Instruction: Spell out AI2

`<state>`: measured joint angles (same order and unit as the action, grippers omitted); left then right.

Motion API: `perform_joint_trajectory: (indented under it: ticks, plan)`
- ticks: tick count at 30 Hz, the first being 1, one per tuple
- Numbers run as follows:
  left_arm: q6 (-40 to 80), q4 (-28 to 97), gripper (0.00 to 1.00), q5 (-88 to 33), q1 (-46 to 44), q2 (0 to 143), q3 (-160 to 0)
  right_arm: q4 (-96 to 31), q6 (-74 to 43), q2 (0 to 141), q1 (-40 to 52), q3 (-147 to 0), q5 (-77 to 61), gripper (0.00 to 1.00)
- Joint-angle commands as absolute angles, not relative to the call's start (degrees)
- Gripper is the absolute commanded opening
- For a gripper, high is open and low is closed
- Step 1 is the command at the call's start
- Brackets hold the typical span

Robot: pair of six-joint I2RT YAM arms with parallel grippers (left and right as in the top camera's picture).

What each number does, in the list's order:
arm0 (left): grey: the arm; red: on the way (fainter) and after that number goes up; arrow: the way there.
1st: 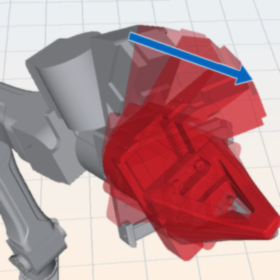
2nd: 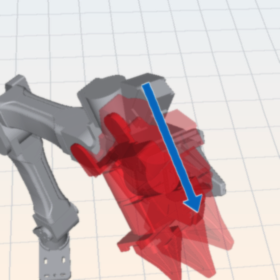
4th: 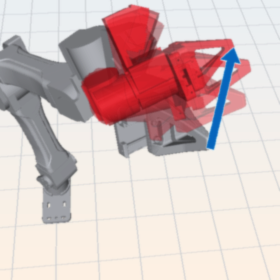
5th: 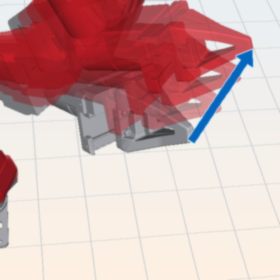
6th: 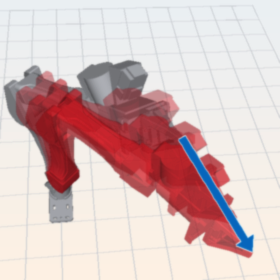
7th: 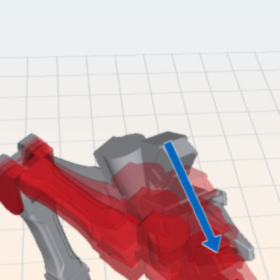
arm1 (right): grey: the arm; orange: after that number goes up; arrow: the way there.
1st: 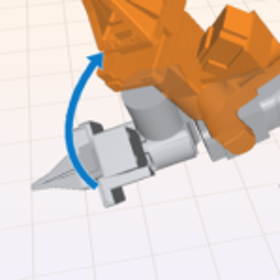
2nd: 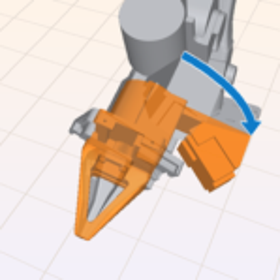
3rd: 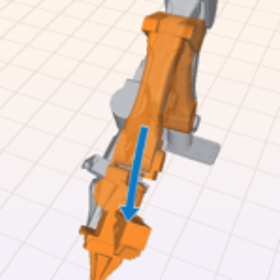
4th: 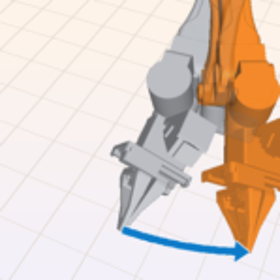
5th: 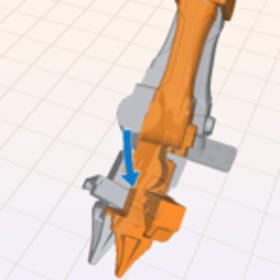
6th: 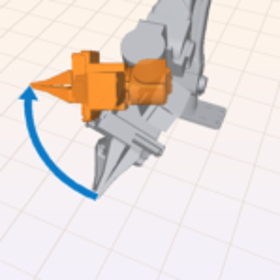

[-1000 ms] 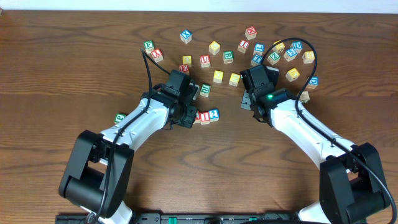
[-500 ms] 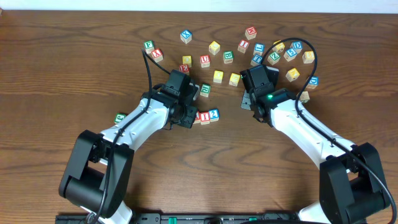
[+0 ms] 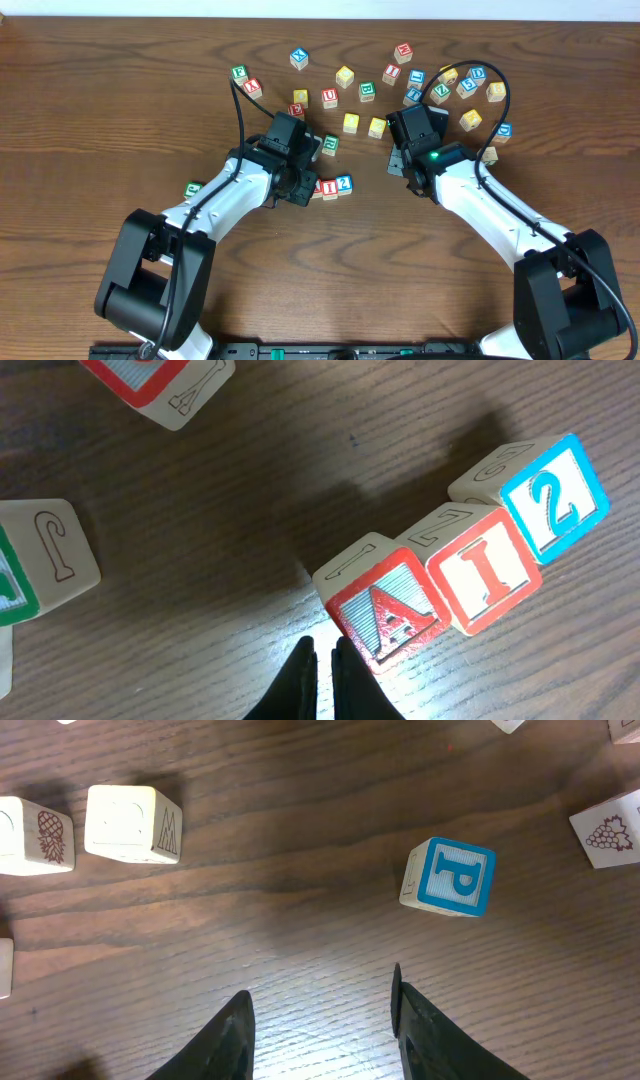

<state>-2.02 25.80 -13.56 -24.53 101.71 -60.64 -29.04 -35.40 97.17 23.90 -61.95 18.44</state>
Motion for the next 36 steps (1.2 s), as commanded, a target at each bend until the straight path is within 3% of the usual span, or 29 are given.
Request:
perform_joint_trajectory:
  ticks: [1, 36]
  plan:
    - [-3.46, 25.78, 0.08, -14.39, -24.51, 102.13, -60.05, -28.88, -35.94, 97.62, 23.7, -61.47, 18.92, 0.4]
    - [-4.21, 25.36, 0.08, -12.91, -24.51, 102.13, -60.07, -28.47, -35.94, 97.62, 23.66, -61.47, 18.94, 0.4]
